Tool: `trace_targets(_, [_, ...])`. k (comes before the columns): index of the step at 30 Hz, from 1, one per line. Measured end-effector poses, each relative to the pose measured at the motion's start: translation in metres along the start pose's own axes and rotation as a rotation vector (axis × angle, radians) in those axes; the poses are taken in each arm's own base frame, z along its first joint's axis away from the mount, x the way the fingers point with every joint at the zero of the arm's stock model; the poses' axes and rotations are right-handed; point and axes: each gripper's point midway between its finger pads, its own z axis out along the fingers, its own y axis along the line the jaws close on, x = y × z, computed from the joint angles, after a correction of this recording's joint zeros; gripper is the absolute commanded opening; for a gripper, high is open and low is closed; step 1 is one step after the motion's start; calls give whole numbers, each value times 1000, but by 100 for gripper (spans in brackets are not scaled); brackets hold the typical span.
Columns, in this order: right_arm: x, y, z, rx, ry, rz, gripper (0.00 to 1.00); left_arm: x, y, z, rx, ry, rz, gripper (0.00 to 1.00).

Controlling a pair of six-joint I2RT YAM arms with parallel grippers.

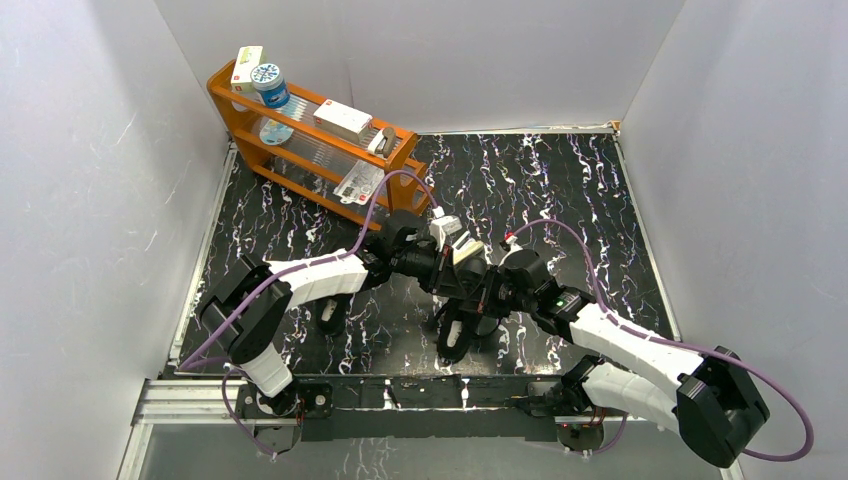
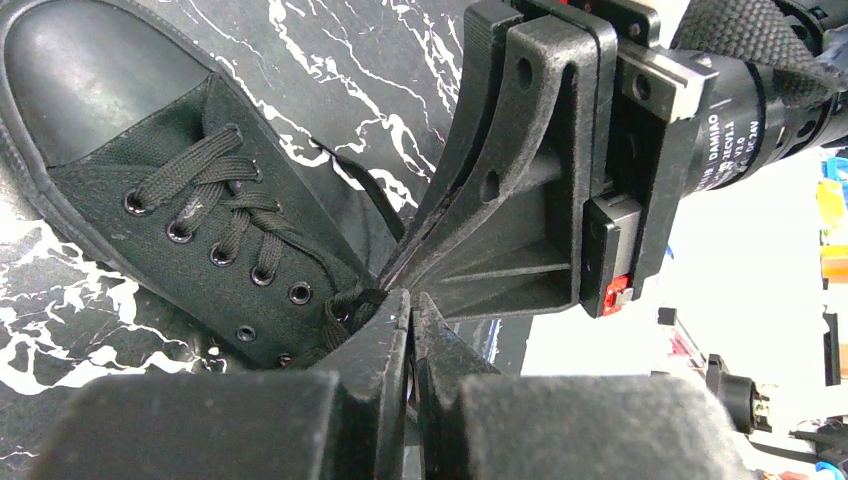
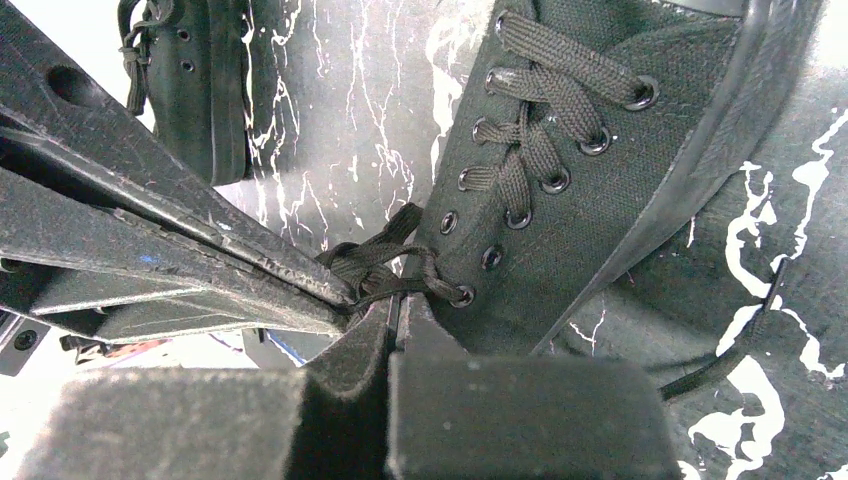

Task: Tie the shoes
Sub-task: Cross the shoelace with the shoelace.

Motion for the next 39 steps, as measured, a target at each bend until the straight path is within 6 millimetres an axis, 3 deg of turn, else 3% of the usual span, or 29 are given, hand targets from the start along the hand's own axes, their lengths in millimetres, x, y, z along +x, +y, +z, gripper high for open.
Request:
trace_targets(7, [-1,-3,1,11,-6,3,3,6,12,-1,-59,19,19,25])
trace_targets(21, [3,-8,1,20,3,5,3,14,33,-11,-156,67,133,42])
trace_targets(36, [4,-9,1,22,10,1,3,27,36,6,-45,128,121,32])
trace_targets(39, [4,-9,1,22,11,-1,3,28,37,7,-48,131,118,25])
